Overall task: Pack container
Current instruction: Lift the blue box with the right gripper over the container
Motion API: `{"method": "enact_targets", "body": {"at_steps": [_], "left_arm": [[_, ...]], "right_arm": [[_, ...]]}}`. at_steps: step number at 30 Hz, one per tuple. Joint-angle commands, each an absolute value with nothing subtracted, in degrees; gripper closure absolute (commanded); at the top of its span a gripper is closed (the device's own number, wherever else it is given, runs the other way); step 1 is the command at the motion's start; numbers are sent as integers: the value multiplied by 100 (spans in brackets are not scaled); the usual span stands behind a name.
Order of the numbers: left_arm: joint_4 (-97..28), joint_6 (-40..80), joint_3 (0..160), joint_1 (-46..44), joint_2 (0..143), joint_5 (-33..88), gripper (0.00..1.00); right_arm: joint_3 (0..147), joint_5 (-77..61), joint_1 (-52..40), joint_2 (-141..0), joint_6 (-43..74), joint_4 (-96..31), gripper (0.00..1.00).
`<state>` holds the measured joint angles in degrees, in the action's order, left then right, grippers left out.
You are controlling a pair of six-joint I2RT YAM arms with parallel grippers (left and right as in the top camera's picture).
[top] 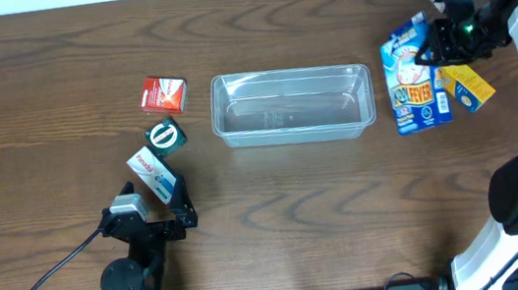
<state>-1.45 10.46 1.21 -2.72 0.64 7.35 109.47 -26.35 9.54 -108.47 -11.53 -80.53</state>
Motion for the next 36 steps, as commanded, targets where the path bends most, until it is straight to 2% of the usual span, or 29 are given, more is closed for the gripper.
{"method": "enact_targets", "body": {"at_steps": [1, 5, 12, 25, 36], "left_arm": [[-336, 989, 23, -248, 60, 851, 2], [-336, 989, 23, -248, 60, 851, 2], [-336, 991, 23, -248, 60, 849, 2], [-336, 989, 23, -248, 60, 851, 2], [-336, 989, 23, -248, 60, 851, 2]], "right_arm": [[11102, -3981, 939, -10484, -1295, -7990, 82], [11102, -4536, 716, -10398, -1216, -7800, 79], [11100, -4346, -23, -10383, -246, -6984, 77], [11100, -1629, -1588, -10383, 2558, -5367, 76], [11087, 231, -2086, -10383, 4737, -5894, 79]]}}
